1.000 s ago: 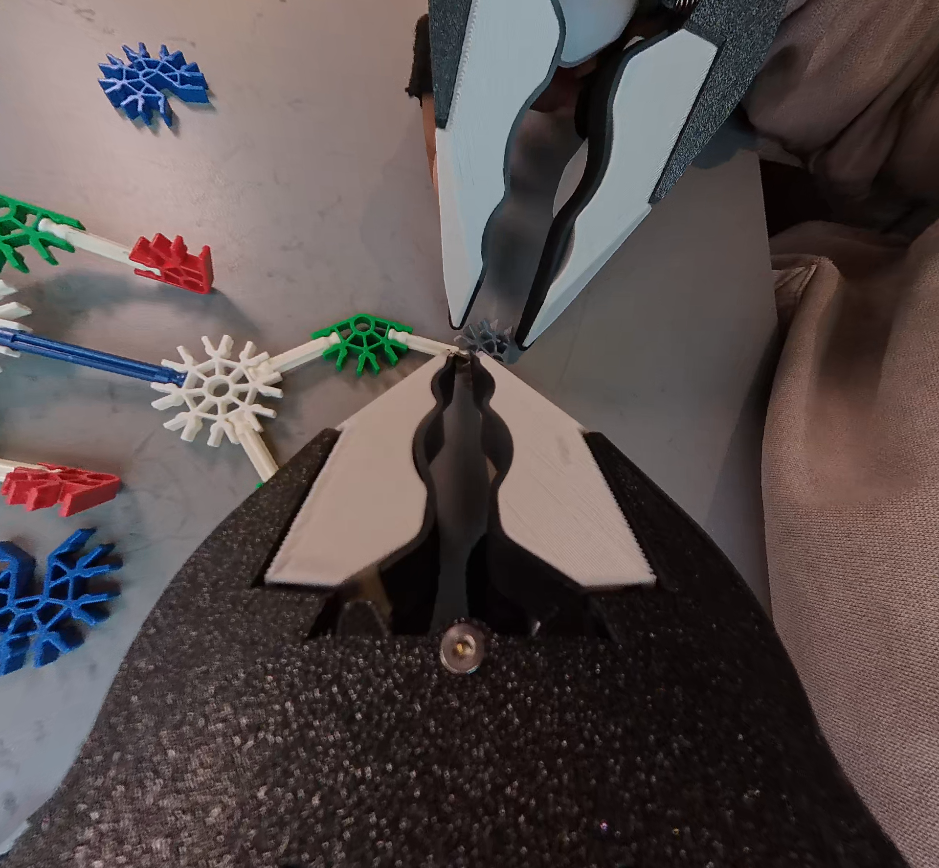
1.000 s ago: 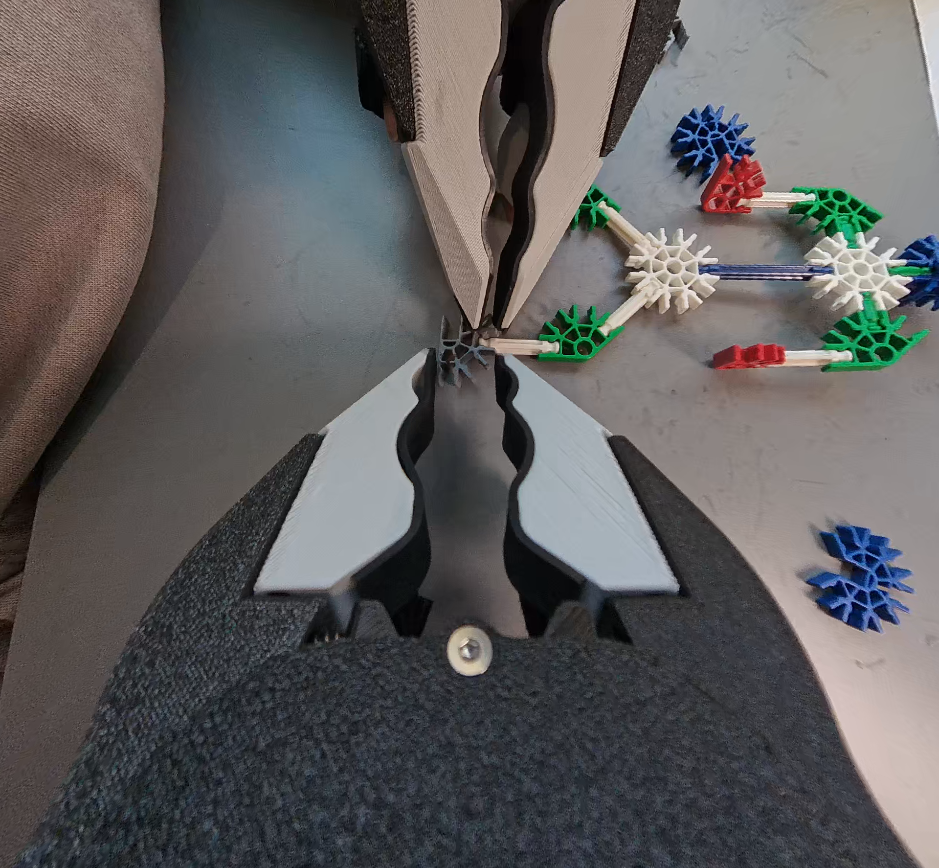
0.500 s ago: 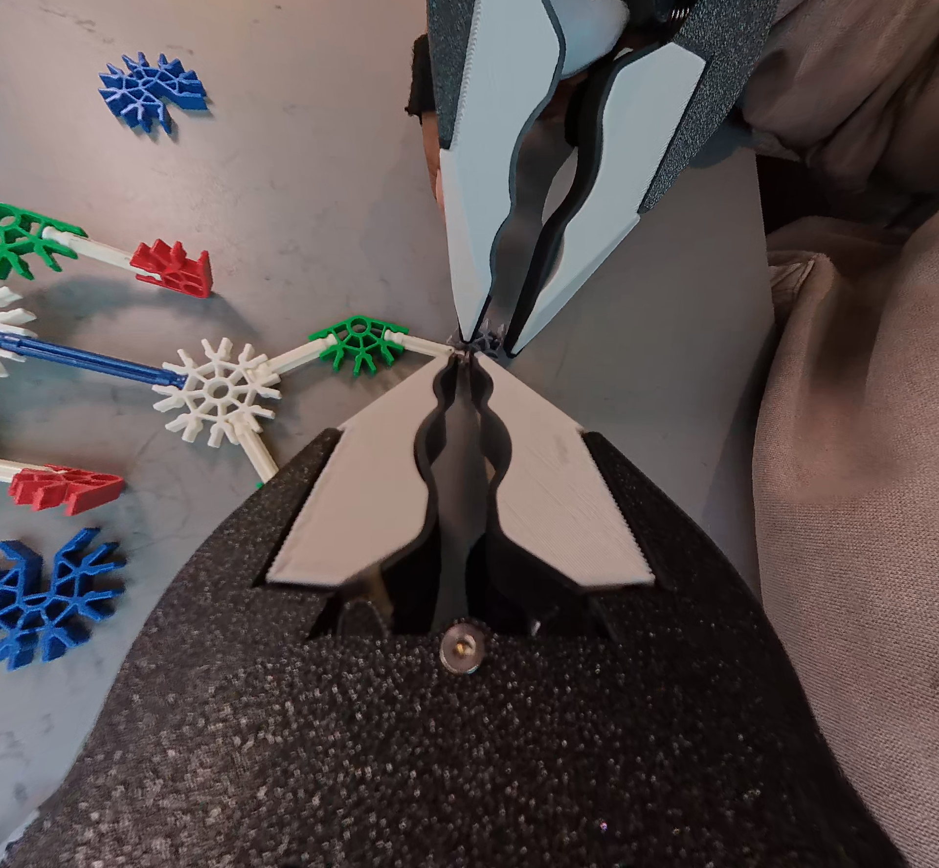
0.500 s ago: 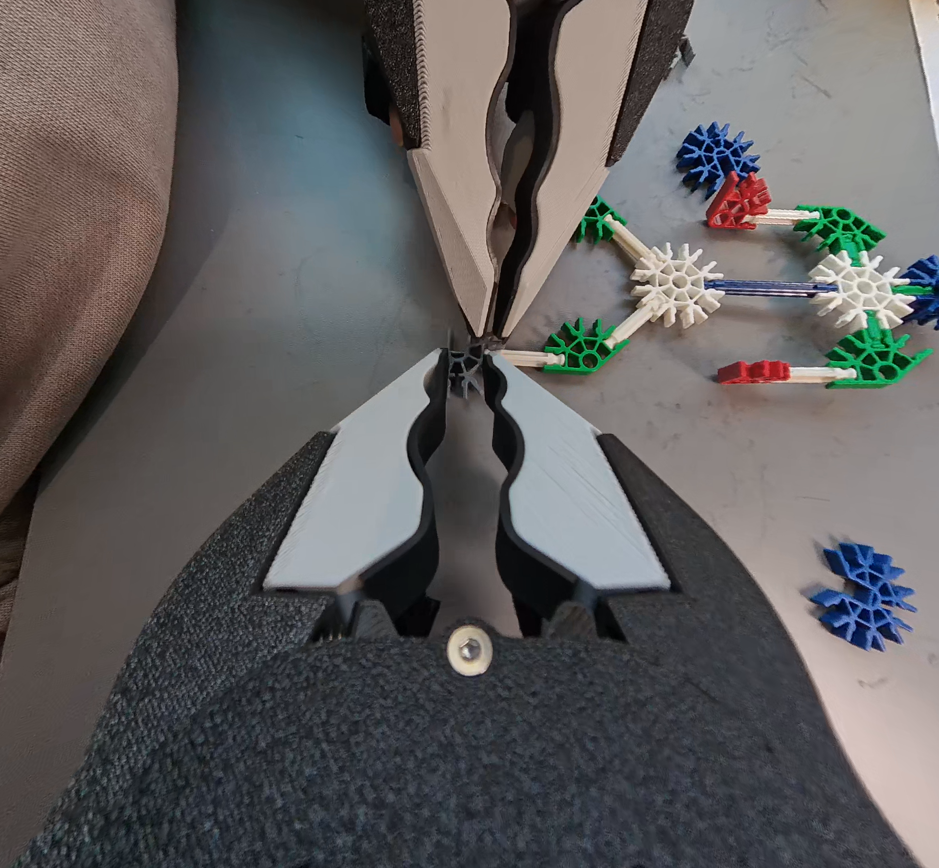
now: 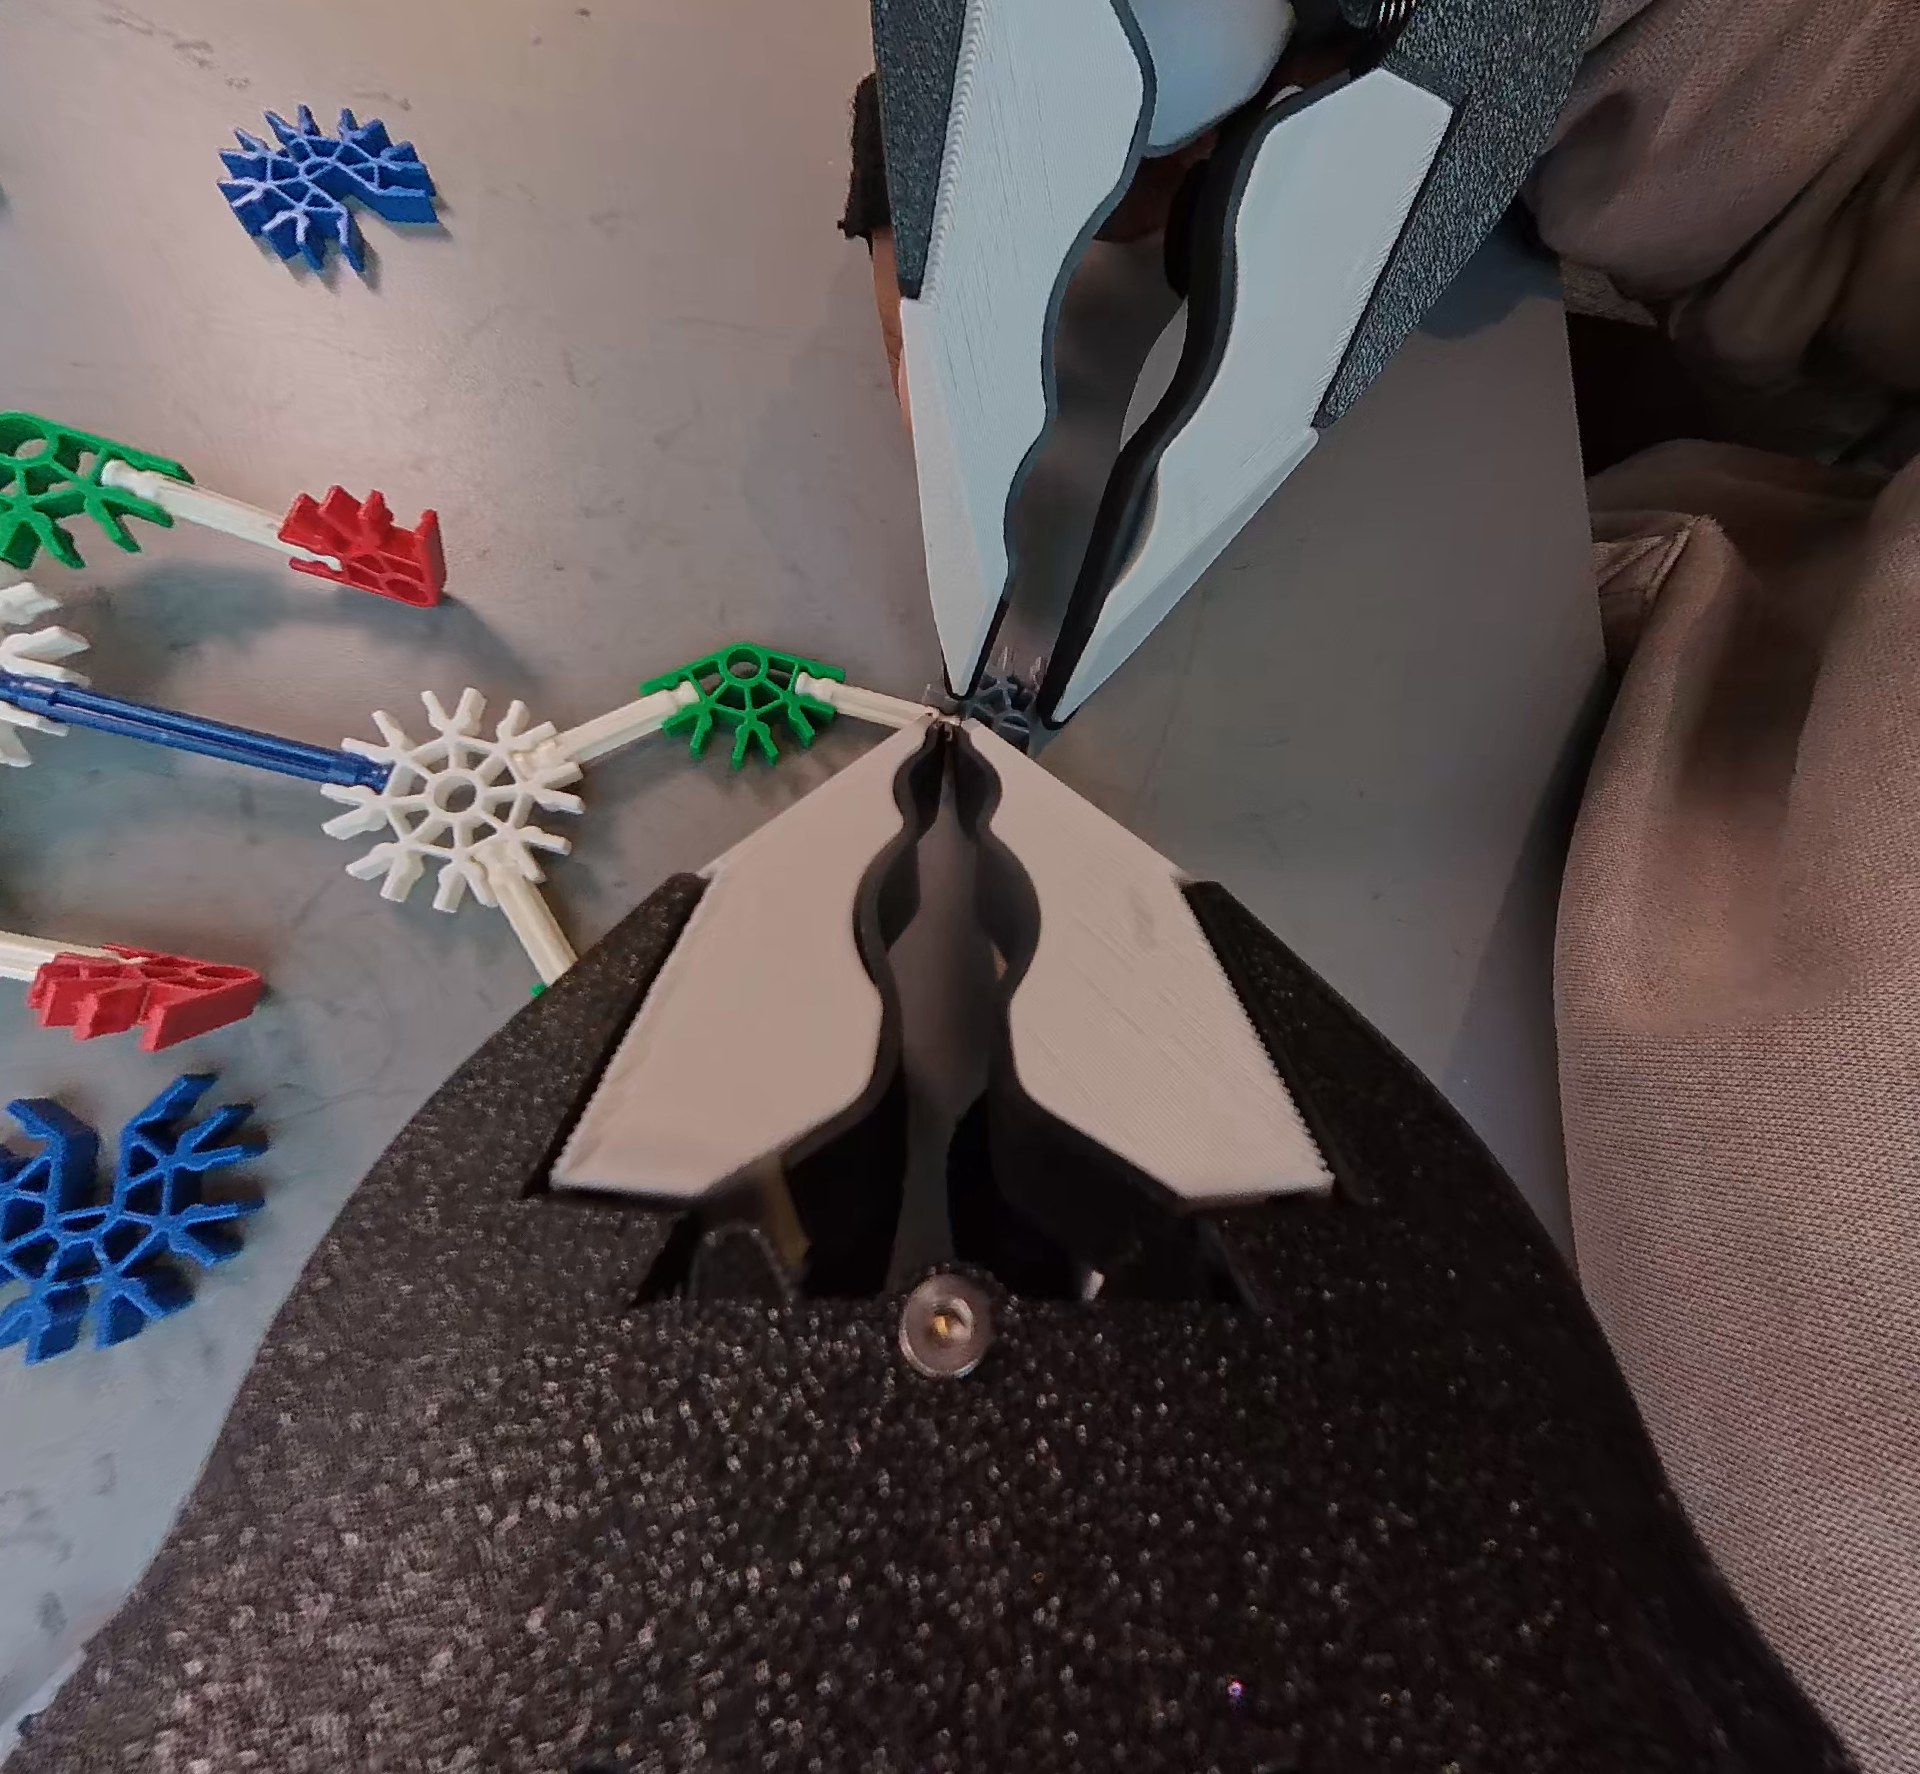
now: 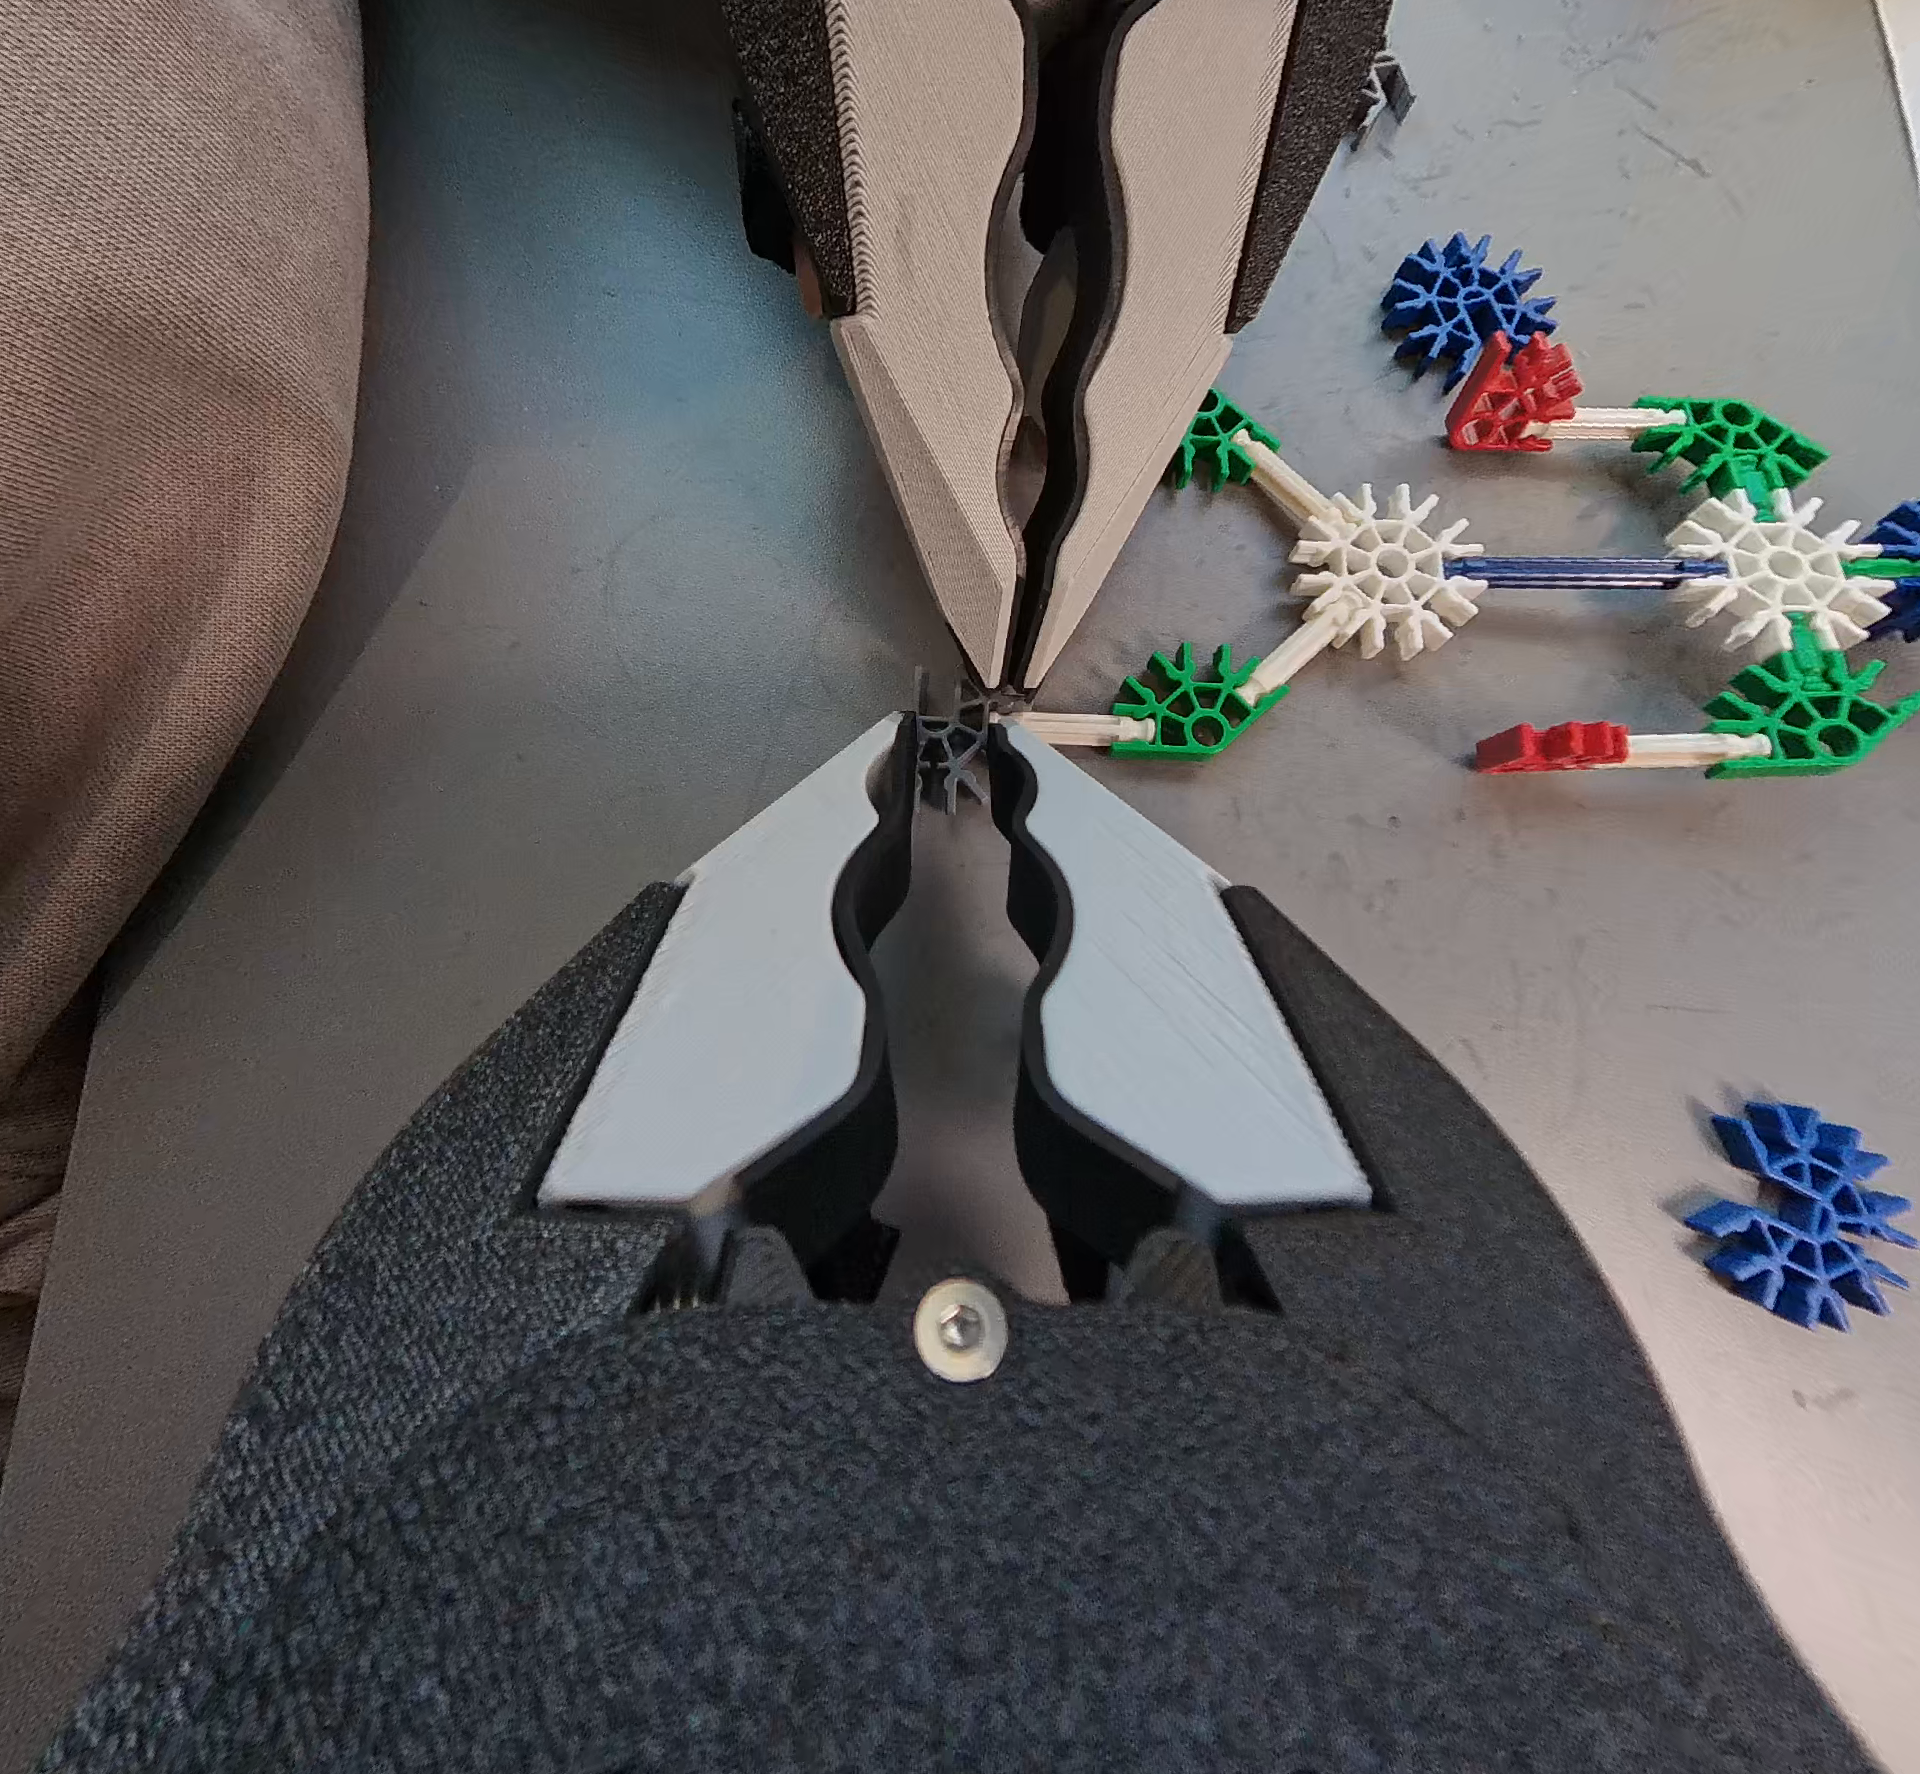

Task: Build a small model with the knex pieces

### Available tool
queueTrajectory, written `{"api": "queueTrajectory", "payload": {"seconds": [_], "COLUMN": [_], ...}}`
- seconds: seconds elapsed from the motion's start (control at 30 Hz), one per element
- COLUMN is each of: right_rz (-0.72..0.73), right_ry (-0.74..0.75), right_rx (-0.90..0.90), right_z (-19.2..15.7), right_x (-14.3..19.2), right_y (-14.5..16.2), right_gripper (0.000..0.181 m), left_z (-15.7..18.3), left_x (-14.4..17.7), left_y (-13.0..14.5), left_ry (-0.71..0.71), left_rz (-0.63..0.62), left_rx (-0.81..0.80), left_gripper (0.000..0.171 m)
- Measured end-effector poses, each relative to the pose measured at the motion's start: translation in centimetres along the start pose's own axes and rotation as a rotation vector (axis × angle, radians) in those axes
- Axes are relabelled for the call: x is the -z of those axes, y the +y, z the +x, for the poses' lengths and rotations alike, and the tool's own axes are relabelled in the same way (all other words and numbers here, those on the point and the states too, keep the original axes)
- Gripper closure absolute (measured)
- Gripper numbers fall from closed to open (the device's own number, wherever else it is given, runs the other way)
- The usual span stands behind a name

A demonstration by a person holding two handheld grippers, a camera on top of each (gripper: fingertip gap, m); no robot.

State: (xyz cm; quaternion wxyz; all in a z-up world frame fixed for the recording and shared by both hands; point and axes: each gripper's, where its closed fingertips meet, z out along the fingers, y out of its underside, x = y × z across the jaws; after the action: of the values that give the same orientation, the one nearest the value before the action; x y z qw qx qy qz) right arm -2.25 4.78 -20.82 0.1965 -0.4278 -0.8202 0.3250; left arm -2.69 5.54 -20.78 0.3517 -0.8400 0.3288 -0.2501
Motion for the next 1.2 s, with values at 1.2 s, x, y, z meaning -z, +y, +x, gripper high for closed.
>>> {"api": "queueTrajectory", "payload": {"seconds": [1.2], "right_rz": [-0.014], "right_ry": [0.028], "right_rx": [-0.021], "right_z": [0.77], "right_x": [0.3], "right_y": [-0.15], "right_gripper": [0.177], "left_z": [0.02], "left_x": [0.24], "left_y": [-0.08], "left_ry": [-0.012], "left_rz": [0.001], "left_rx": [-0.02], "left_gripper": [0.17]}}
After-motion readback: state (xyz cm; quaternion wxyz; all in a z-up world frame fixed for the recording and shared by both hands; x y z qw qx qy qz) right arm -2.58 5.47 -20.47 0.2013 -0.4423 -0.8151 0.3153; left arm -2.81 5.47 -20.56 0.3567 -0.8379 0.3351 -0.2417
